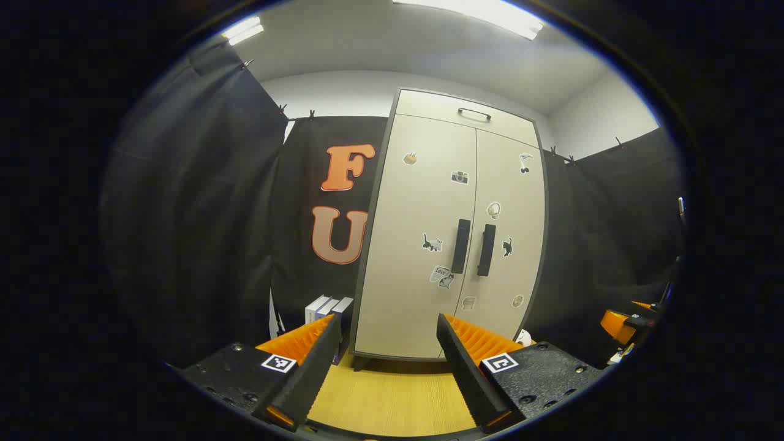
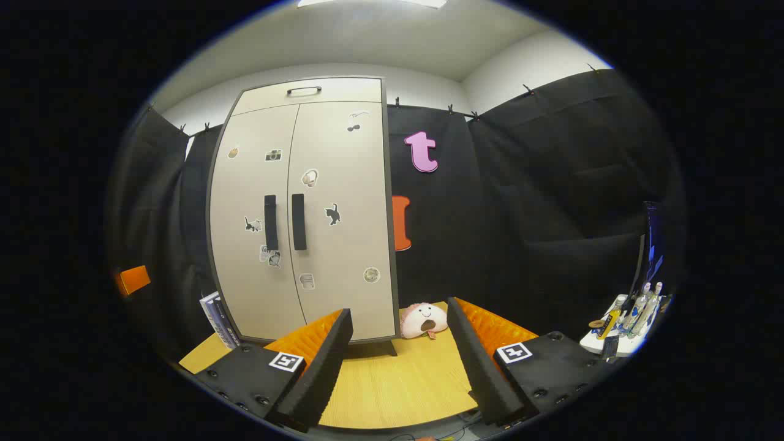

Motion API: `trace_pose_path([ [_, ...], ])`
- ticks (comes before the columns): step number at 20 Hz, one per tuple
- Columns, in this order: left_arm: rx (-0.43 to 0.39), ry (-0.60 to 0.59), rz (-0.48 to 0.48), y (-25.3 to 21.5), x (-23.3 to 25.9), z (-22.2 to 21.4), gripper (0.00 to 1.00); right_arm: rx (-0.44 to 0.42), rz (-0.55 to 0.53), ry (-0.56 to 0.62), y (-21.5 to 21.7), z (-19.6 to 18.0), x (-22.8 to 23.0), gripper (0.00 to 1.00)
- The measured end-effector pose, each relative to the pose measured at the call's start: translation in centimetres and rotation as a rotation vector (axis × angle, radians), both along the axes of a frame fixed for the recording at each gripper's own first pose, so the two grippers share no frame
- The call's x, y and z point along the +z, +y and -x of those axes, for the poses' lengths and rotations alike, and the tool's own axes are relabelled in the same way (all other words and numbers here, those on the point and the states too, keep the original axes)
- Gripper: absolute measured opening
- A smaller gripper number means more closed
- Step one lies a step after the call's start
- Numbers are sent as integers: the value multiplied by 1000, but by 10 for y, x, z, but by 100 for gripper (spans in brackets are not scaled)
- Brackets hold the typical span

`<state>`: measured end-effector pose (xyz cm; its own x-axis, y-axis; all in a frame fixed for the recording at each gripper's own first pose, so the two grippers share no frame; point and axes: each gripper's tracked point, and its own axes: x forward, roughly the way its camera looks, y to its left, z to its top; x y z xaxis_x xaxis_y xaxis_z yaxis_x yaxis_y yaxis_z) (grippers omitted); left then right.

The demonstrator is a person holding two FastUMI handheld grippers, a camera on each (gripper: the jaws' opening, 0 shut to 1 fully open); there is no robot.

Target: Open the right door of the double-door shoe cabinet with the right hand, and open the left door with the left hand.

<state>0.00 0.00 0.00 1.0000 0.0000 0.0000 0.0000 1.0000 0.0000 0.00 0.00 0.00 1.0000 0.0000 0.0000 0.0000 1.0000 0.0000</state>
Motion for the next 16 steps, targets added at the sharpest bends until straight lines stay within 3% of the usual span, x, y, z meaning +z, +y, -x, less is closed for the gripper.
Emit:
trace_pose_path([
  [16,-5,6,-28,5,-2,-8,95,-1,5,20,3,-1,-7,99],
])
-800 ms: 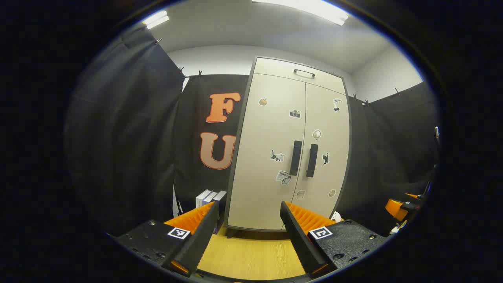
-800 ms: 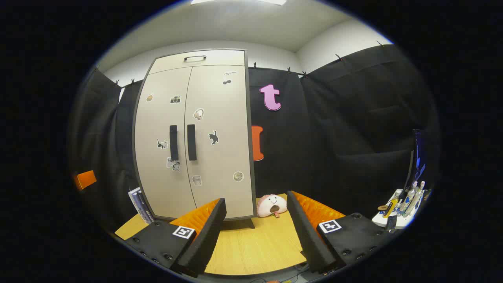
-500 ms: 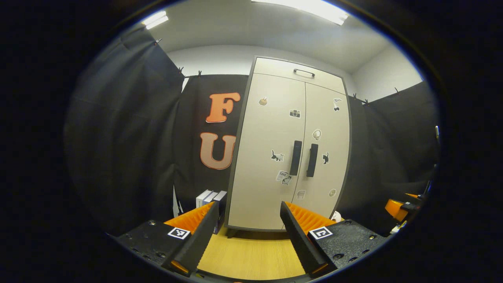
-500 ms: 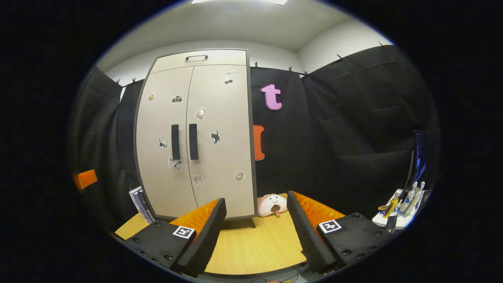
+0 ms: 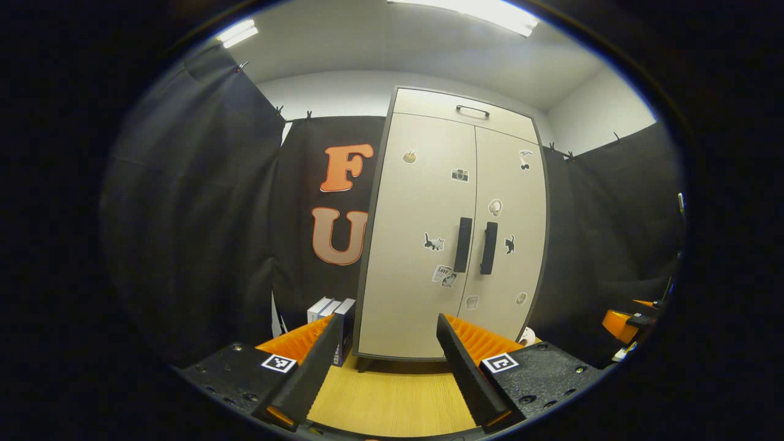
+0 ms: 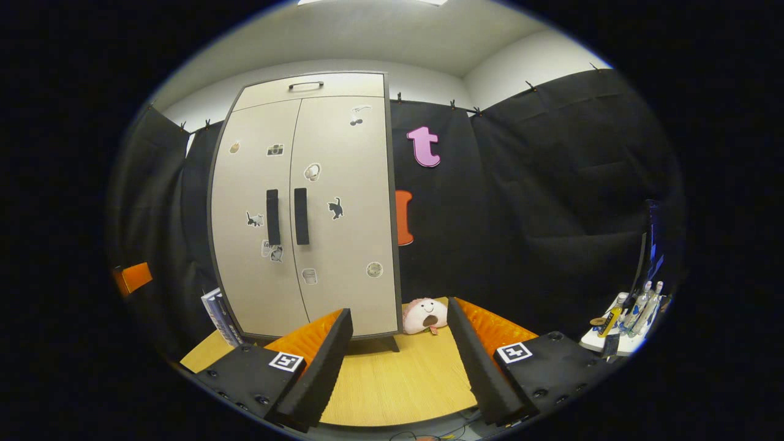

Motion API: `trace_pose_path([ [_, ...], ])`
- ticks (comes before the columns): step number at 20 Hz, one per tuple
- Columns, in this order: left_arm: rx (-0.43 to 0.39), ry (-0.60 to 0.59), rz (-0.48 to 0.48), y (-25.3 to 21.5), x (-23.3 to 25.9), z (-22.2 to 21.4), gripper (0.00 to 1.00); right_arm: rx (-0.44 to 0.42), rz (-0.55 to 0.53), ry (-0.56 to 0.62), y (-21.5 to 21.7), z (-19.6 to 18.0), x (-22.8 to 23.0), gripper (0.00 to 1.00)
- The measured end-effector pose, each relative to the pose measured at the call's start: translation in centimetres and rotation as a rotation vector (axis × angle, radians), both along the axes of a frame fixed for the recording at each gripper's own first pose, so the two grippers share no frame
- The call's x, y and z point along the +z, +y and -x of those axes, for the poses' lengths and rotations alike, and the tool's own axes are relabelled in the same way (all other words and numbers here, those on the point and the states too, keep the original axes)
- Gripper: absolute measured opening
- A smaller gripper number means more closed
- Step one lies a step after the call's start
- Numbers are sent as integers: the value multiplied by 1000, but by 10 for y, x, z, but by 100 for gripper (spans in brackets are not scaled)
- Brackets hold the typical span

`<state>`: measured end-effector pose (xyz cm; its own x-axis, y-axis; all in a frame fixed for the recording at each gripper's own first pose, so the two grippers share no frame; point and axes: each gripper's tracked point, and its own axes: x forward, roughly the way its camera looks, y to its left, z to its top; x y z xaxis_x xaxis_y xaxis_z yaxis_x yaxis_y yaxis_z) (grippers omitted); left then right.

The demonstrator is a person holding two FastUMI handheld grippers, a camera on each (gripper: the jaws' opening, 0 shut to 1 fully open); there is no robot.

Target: Open the right door of the double-door shoe cabinet with the right hand, and open the left door with the left hand.

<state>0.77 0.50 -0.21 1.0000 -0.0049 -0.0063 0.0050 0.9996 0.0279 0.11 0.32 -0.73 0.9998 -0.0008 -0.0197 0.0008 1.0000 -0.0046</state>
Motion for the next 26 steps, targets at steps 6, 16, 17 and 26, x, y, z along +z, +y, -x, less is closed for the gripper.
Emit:
trace_pose_path([
  [6,9,3,-1,6,-2,-2,95,-8,2,-8,0,2,1,99],
  [16,17,16,-10,11,-11,-8,92,34,5,38,24,-17,-8,99],
  [17,18,19,-13,12,-12,-8,95,43,9,41,29,-21,-7,99],
  [26,25,35,-27,13,-24,-22,95,137,25,66,84,-74,5,99],
])
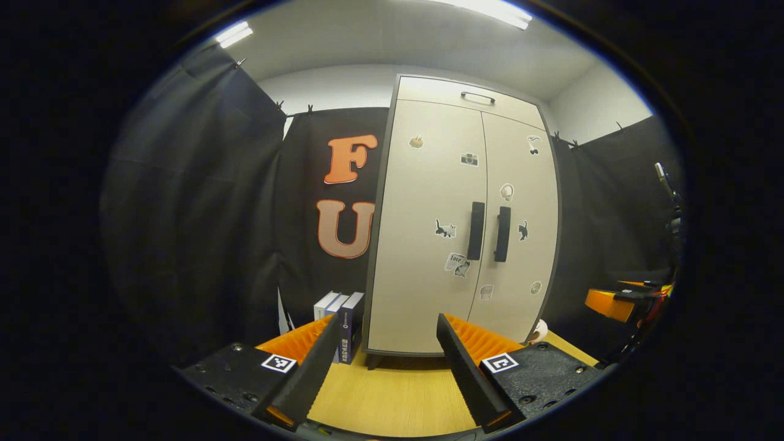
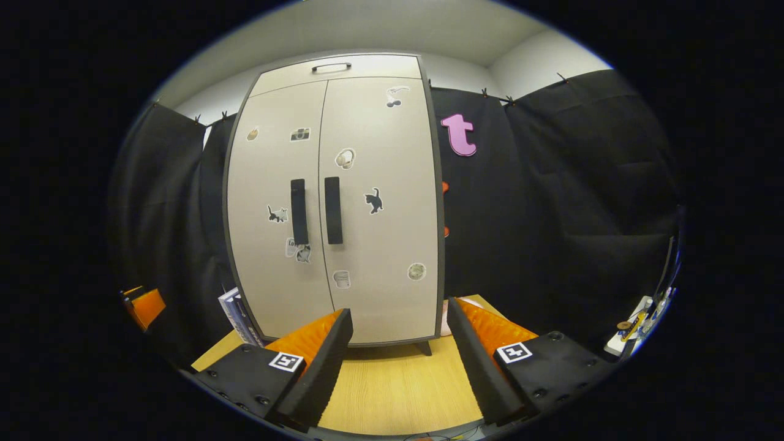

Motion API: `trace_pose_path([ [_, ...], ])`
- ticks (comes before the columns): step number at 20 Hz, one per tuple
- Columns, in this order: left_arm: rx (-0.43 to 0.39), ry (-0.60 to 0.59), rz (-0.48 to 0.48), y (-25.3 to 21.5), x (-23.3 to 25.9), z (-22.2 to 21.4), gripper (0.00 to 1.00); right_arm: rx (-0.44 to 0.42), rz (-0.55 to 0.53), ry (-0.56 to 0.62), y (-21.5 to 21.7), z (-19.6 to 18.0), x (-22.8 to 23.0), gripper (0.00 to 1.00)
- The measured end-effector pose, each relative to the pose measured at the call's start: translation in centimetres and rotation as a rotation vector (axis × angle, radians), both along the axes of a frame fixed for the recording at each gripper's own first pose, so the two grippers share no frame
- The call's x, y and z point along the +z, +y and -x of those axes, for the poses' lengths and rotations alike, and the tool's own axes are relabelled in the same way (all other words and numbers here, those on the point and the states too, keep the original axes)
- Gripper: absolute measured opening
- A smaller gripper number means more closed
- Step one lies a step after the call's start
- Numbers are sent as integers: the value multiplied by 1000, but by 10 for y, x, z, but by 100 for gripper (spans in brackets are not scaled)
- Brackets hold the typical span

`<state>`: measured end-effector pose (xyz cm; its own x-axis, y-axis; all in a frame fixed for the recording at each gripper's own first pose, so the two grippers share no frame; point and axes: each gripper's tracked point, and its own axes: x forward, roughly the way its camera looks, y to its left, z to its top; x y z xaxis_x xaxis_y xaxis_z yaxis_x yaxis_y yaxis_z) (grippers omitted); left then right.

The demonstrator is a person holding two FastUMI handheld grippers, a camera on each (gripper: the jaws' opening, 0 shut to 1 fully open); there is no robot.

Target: Open the right door of the double-door shoe cabinet with the right hand, and open the left door with the left hand.

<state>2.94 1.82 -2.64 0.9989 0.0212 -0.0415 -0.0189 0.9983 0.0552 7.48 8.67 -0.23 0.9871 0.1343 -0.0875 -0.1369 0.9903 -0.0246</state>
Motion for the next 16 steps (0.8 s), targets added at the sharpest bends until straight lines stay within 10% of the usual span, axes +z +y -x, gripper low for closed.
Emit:
trace_pose_path([
  [16,21,39,26,7,-20,-25,95,93,39,-42,102,-128,64,99],
])
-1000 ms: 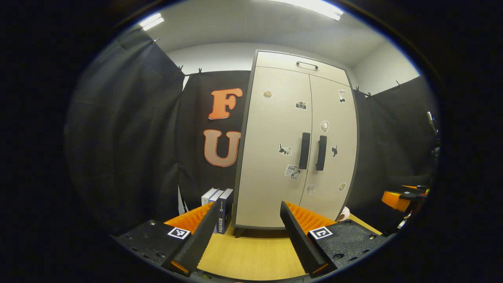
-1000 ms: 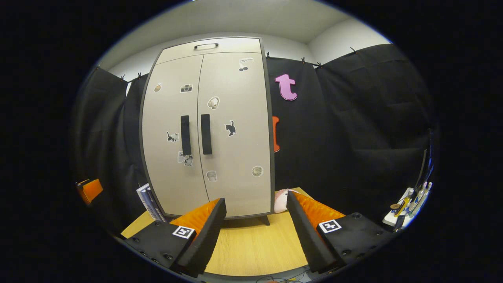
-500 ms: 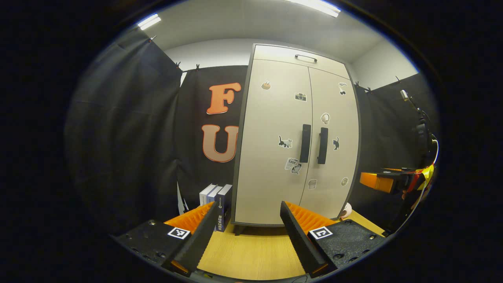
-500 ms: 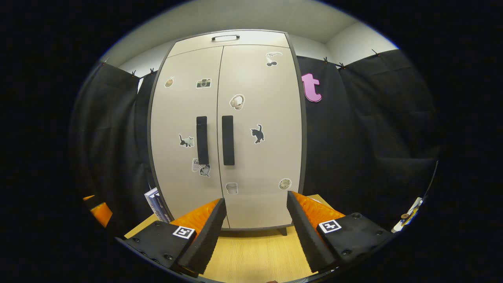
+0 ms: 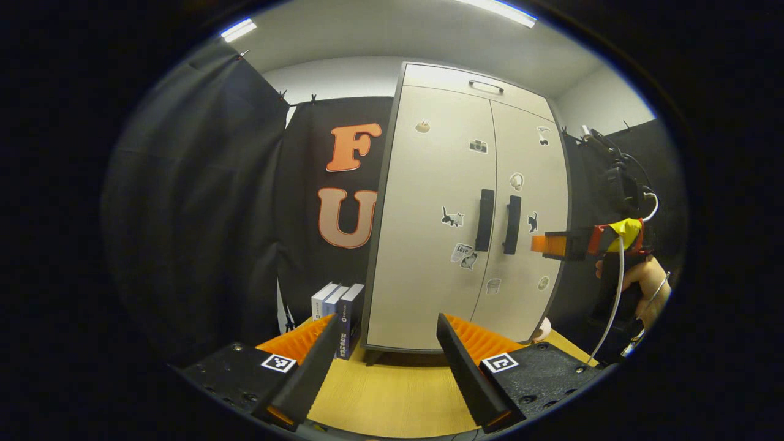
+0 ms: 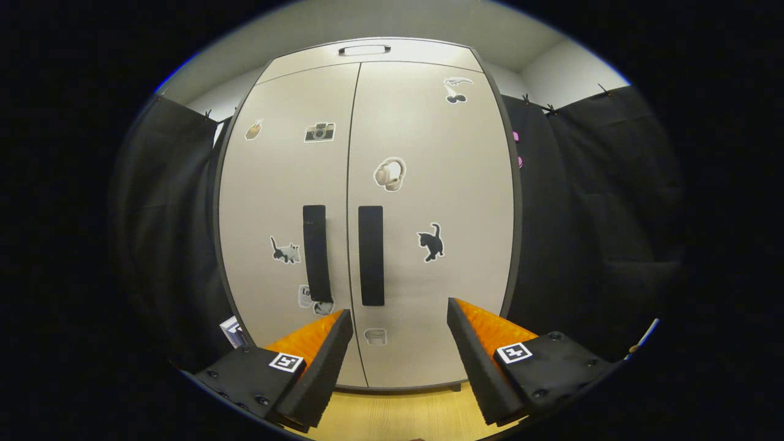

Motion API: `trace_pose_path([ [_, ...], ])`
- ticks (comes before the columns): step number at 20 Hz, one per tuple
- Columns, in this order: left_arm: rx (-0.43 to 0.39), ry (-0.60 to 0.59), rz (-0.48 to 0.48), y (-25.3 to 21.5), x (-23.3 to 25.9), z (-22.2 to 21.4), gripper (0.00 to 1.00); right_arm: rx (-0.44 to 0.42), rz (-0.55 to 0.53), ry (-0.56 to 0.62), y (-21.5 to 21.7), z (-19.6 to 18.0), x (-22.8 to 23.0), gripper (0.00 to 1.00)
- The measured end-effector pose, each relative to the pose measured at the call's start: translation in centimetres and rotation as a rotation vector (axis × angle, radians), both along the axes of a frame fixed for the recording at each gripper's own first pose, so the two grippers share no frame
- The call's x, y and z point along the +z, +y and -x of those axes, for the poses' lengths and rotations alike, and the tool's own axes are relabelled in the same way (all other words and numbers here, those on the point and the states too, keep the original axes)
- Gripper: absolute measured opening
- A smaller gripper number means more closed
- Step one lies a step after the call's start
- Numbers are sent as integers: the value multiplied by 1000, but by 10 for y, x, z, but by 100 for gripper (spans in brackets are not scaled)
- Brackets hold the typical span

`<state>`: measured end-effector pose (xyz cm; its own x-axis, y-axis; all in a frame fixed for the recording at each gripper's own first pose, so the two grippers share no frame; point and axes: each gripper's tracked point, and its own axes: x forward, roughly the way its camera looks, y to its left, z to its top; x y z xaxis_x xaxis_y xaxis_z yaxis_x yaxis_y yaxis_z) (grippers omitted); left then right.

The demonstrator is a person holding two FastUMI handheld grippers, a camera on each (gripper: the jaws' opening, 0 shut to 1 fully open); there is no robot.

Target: Open the right door of the double-door shoe cabinet with the right hand, and open the left door with the left hand.

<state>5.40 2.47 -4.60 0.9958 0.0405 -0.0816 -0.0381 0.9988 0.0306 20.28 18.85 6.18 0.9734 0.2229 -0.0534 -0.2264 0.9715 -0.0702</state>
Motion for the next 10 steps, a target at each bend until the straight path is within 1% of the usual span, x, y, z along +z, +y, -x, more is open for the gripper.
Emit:
trace_pose_path([
  [2,13,5,8,6,-2,-3,95,10,8,-8,12,-15,8,99],
  [3,18,6,9,9,-3,-5,95,15,6,-6,17,-23,11,90],
  [4,26,10,7,11,-4,-6,95,18,2,0,21,-31,12,93],
  [7,46,13,5,21,-5,-8,95,8,-8,21,29,-56,10,93],
  [8,53,12,5,24,-5,-9,95,14,-14,29,32,-61,9,84],
  [9,59,11,3,26,-5,-10,95,11,-20,38,35,-66,7,87],
  [10,64,12,-1,29,-6,-10,95,12,-24,49,37,-72,4,72],
])
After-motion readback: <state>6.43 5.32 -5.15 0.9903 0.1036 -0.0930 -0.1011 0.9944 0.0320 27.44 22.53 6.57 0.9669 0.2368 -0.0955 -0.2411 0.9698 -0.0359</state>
